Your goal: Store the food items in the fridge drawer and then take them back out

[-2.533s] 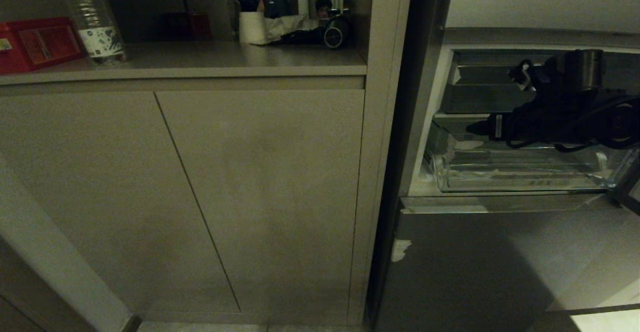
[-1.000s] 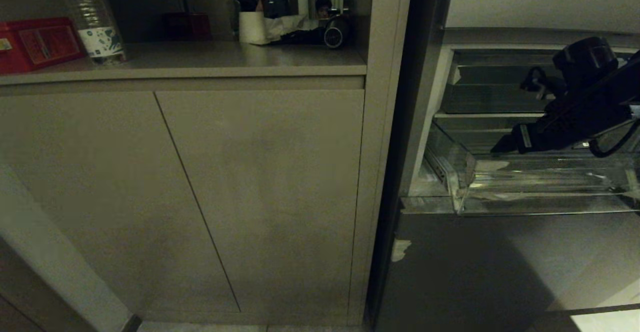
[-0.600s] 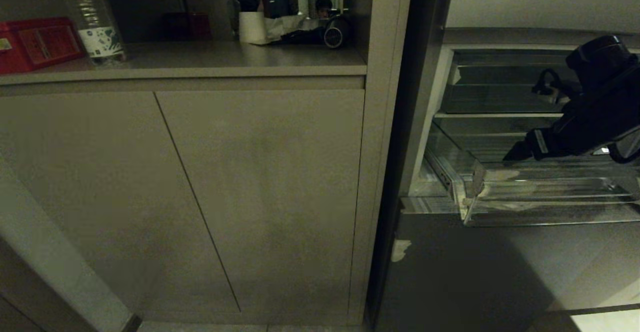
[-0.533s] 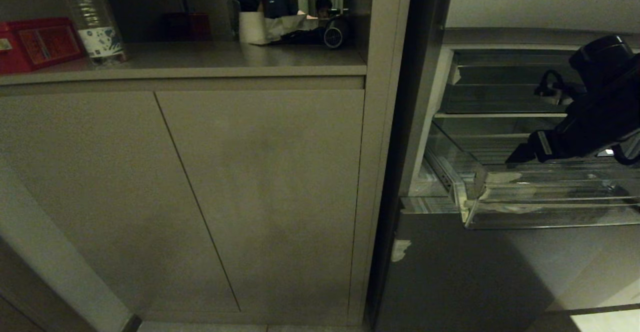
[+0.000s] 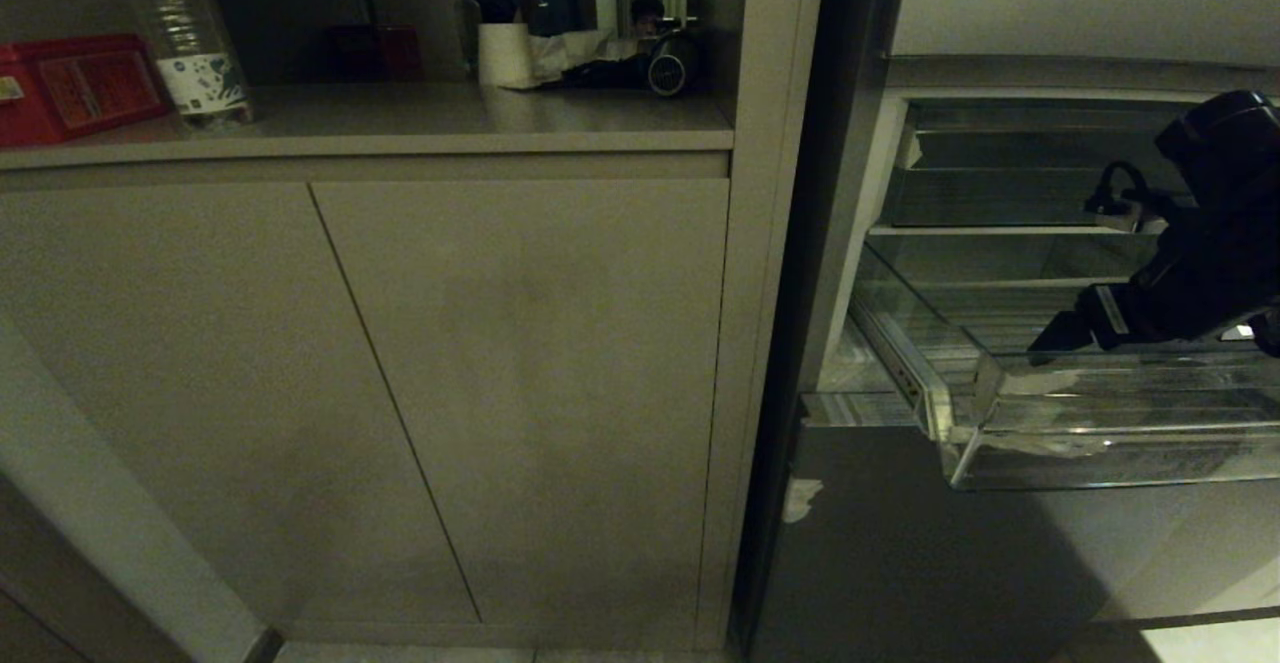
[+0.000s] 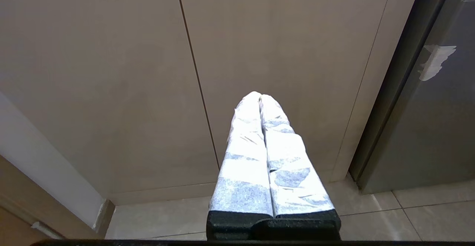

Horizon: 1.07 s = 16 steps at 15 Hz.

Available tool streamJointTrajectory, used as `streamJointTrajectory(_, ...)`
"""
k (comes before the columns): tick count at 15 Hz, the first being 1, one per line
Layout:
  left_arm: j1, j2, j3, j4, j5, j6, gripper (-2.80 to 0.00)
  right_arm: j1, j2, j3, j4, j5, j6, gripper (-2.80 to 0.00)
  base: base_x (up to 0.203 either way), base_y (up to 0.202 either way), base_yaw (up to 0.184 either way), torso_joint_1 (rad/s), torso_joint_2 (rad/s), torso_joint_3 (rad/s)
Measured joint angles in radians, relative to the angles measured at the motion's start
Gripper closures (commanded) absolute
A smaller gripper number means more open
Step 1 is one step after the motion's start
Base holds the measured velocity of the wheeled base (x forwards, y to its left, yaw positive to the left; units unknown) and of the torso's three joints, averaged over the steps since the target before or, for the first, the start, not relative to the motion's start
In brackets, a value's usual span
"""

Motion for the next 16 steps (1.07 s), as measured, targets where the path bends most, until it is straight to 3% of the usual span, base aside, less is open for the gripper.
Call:
streamJointTrajectory(5,0.000,0.000,0.000,0.000,0.000,0.000,0.00,-0.012,-0.058,0.097,0.000,0.023,-0.001,-2.80,0.000,0.000,0.000,0.000,0.00,0.000)
streamJointTrajectory(16,0.000,0.000,0.000,0.000,0.000,0.000,0.00,-0.015,-0.165,0.165,-0.013,0.024,-0.009,-2.80,0.000,0.000,0.000,0.000,0.00,0.000)
